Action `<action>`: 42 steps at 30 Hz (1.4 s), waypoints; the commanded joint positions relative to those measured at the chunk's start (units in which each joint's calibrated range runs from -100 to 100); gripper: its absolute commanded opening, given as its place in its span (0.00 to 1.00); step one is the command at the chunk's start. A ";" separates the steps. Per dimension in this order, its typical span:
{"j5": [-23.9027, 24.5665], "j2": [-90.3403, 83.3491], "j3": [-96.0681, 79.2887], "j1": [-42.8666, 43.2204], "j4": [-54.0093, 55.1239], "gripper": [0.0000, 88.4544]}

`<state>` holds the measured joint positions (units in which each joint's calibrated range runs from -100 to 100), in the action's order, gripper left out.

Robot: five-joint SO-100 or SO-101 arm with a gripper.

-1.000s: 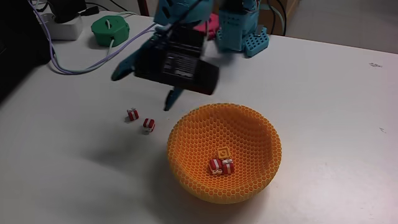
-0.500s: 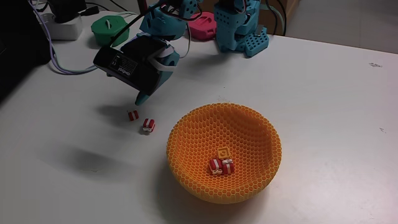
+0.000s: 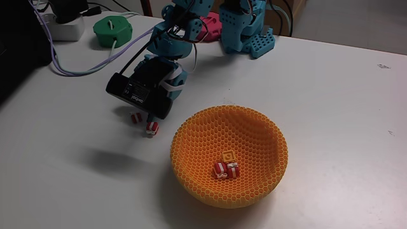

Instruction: Place cube pieces into the yellow basket

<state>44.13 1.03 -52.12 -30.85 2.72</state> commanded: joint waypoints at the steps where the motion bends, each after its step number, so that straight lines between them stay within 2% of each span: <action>1: -0.39 0.77 2.67 -1.86 2.58 0.41; 4: -0.20 2.38 3.92 -2.98 2.84 0.21; 7: -2.39 3.42 4.98 -4.10 3.36 0.00; 12: -3.08 1.71 5.08 -3.45 5.28 0.00; 17: -4.44 -8.89 7.49 0.19 2.84 0.00; 20: -3.22 -16.37 10.09 5.41 -6.37 0.00; 26: 3.08 -20.82 23.47 20.41 -39.21 0.00; 32: 12.45 -20.26 26.75 34.58 -53.89 0.00; 33: 13.09 -20.26 26.75 36.16 -55.11 0.08; 35: 11.09 -20.26 26.84 38.68 -55.19 0.45; 36: 10.45 -20.26 26.46 39.33 -54.85 0.52; 39: 10.06 -20.35 25.40 39.52 -54.50 0.57; 42: 6.69 -20.92 25.97 35.60 -53.98 0.58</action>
<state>53.50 -16.08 -28.67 7.64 -51.64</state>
